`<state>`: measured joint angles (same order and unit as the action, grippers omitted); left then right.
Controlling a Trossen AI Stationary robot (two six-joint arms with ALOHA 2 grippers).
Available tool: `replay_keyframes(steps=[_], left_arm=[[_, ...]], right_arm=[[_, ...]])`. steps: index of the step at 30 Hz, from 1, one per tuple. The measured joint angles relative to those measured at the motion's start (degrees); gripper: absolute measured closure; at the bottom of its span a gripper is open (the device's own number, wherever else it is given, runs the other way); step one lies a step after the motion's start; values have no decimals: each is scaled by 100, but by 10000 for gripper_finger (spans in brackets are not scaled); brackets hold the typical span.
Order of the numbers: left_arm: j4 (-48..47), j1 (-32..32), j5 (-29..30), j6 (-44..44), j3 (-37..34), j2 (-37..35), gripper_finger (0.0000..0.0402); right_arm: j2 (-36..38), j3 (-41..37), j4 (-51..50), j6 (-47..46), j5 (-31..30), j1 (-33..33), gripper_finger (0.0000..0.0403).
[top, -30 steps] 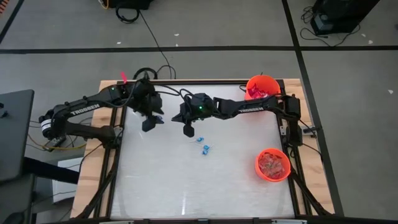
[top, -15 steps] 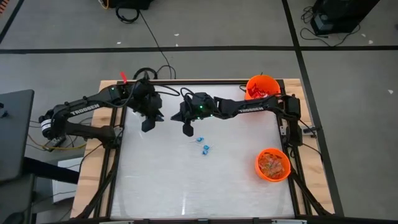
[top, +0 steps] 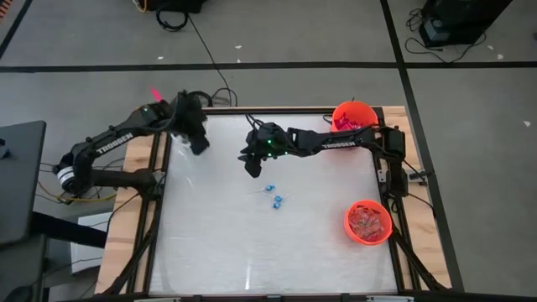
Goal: Sort candy by brand, put in halloween buckets
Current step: Put the blue candy into the white bucket
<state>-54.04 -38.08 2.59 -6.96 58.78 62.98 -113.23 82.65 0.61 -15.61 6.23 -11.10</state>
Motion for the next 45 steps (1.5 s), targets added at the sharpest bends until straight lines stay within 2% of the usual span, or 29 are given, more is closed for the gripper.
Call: replay_keyframes(steps=[4, 8, 11, 14, 20, 24, 27, 34, 39, 45], left_arm=[[37, -989, 162, 150, 0, 19, 317], [0, -1779, -82, 297, 0, 215, 318], [-46, -2067, -254, 272, 0, 426, 300], [-139, -2131, -340, 245, 0, 733, 265], [-46, -2129, -334, 241, 0, 1257, 183], [5, -2117, -443, 159, 6, 1237, 155], [-21, -2101, -585, 141, 74, 1043, 154], [-453, -1758, -591, -32, 156, 536, 168], [-620, -1207, -868, 98, 157, 248, 178], [-343, -295, -1304, 563, 157, 137, 184]], right_arm=[[0, -2, -633, -243, 88, 20, 233], [0, -2, -1235, -430, -33, 121, 227], [0, -2, -1749, -394, -249, 212, 227], [0, -2, -2249, -249, -313, 294, 226], [9, -139, -3009, 38, -392, 398, 226], [9, -535, -2949, -210, -225, 396, 226], [9, -807, -2708, -169, -142, 442, 226], [9, -1135, -2194, 623, -6, 652, 226], [7, -1267, -2122, 805, 45, 693, 230], [-2, -1272, -1949, 664, 236, 800, 252]])
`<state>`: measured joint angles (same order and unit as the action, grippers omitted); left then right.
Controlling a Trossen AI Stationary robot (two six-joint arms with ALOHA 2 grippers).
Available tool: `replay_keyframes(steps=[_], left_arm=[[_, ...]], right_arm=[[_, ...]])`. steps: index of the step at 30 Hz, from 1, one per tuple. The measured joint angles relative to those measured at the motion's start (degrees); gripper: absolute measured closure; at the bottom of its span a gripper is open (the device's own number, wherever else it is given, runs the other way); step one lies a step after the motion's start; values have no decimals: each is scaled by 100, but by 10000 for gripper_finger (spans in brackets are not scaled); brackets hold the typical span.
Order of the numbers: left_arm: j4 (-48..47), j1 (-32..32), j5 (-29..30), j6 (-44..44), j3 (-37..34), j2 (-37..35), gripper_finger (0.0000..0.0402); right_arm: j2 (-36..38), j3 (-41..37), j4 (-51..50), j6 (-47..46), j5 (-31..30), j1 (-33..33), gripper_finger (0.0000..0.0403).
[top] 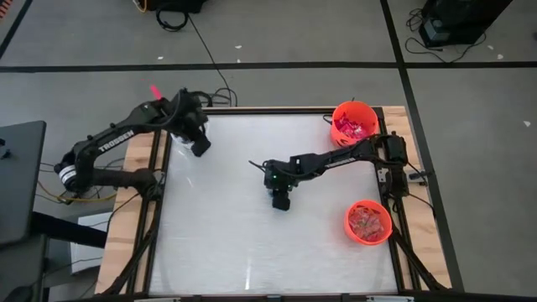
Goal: Sort candy by brand, put in halloween buckets
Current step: Put the blue candy into the white bucket
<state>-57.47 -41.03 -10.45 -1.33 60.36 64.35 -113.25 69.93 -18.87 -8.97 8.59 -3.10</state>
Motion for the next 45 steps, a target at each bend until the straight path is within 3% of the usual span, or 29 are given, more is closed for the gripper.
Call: replay_keyframes(steps=[8, 18, 26, 32, 36, 42, 45], left_arm=[[723, 1139, -33, 323, -16, 62, 184], [2003, 1752, -188, 650, -533, 97, 184], [2976, 2158, -172, 874, -1108, 95, 184], [3712, 2292, -143, 1358, -1486, 95, 184], [3691, 2392, -66, 1399, -1497, 95, 184], [3709, 2437, 30, 1402, -1497, 92, 184], [3719, 2434, 32, 1402, -1497, 92, 184]], right_arm=[[371, -15, -140, -876, -251, 44, 286], [737, -150, -622, -338, -277, 299, 239], [736, -853, 189, -269, -368, 477, 206], [736, -1416, 1232, -350, -452, 270, 203], [741, -1453, 1230, -255, -417, 182, 236], [739, -1458, 1351, 247, -275, 148, 380], [739, -1458, 1401, 293, -299, 147, 391]])
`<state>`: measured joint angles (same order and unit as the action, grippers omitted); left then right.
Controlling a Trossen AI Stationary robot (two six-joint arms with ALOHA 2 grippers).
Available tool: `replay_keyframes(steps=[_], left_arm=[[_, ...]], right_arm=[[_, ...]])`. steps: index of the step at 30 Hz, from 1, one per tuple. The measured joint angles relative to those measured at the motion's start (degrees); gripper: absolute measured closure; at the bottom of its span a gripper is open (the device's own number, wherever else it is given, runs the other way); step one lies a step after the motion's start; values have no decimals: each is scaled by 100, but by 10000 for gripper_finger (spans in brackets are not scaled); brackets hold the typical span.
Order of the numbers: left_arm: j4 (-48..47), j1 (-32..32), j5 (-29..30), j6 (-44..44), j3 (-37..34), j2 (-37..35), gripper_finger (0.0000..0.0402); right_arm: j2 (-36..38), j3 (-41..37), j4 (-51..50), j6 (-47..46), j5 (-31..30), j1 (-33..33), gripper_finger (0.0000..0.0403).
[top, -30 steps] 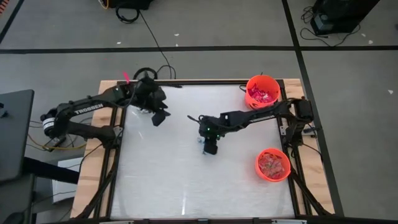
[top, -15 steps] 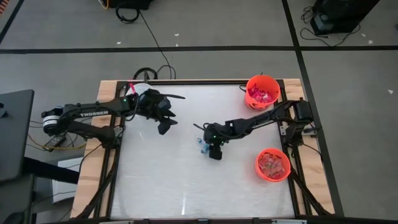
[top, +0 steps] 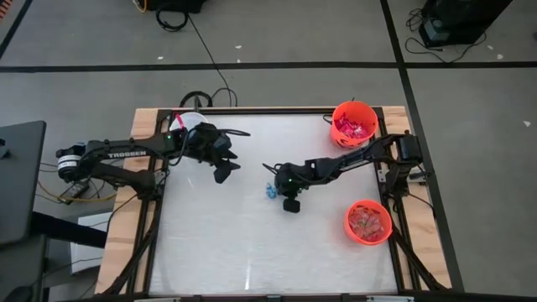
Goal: Sort candy by brand, put in halloween buckets
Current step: Put the blue candy into the white bucket
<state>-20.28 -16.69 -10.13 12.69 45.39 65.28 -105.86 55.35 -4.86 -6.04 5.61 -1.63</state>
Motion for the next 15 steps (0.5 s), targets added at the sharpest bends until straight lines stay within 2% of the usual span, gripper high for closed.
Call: replay_keyframes(steps=[9, 12, 15], left_arm=[[26, 0, -2, 0, 0, 0, 184], [25, 0, 0, -20, 0, 0, 184], [27, -2, 0, -23, 0, 0, 184]], right_arm=[[230, 0, 96, -231, -161, -13, 396], [269, 0, 87, -157, -130, -4, 374], [269, 0, 32, 64, -118, -2, 336]])
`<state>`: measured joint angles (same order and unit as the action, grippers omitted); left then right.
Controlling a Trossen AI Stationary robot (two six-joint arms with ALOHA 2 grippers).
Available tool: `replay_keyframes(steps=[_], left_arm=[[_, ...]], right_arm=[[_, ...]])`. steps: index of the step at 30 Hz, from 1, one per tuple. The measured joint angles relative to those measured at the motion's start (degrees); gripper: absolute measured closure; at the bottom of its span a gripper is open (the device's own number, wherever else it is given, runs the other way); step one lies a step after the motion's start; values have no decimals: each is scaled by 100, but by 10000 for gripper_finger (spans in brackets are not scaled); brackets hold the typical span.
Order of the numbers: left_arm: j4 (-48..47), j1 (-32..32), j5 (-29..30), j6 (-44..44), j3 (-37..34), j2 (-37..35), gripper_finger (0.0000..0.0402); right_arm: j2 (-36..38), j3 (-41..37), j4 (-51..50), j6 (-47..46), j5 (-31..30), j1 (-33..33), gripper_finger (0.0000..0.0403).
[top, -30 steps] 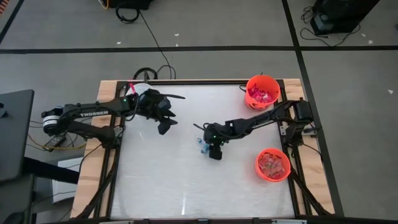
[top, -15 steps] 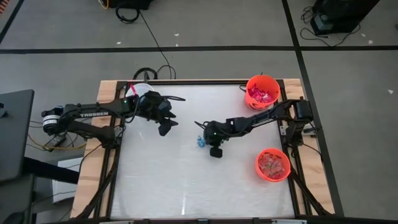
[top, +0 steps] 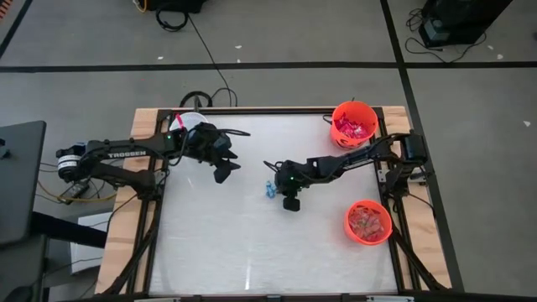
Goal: Sort candy by brand, put in halloween buckets
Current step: Put the blue candy into the white bucket
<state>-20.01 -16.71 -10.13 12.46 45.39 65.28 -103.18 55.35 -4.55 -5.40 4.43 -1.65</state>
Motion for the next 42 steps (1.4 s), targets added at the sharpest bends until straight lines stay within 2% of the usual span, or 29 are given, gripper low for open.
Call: replay_keyframes(steps=[6, 10, 13, 17, 18, 22, 27, 31, 38, 42], left_arm=[[1, 0, 0, -6, 0, -2, 184], [-65, 23, 0, 59, 0, -2, 184], [-78, 62, 1, 159, 0, -2, 184], [-64, 124, -24, 145, 0, -2, 184], [-32, 141, -71, 139, 0, -2, 184], [301, 254, -424, -221, 0, -2, 182], [806, 396, -797, -715, 0, -2, 171], [1023, 451, -714, -1058, 0, -2, 146], [1037, 447, -376, -1077, 0, -2, 77], [1029, 439, -196, -911, 0, -2, 65]], right_arm=[[-297, -1, 77, 553, 14, 7, 262], [-518, 20, 181, 652, 31, 9, 250], [-591, 26, 208, 663, 12, 12, 277], [-527, 25, 218, 663, 13, 23, 373], [-489, 18, 215, 629, 24, 28, 386], [-290, 22, 391, -199, 51, -48, 389], [93, 521, 631, -365, -23, -192, 396], [167, 1065, 605, -353, -42, -297, 398], [184, 1637, 589, -52, -139, -348, 400], [190, 1762, 619, 62, -94, -341, 400]])
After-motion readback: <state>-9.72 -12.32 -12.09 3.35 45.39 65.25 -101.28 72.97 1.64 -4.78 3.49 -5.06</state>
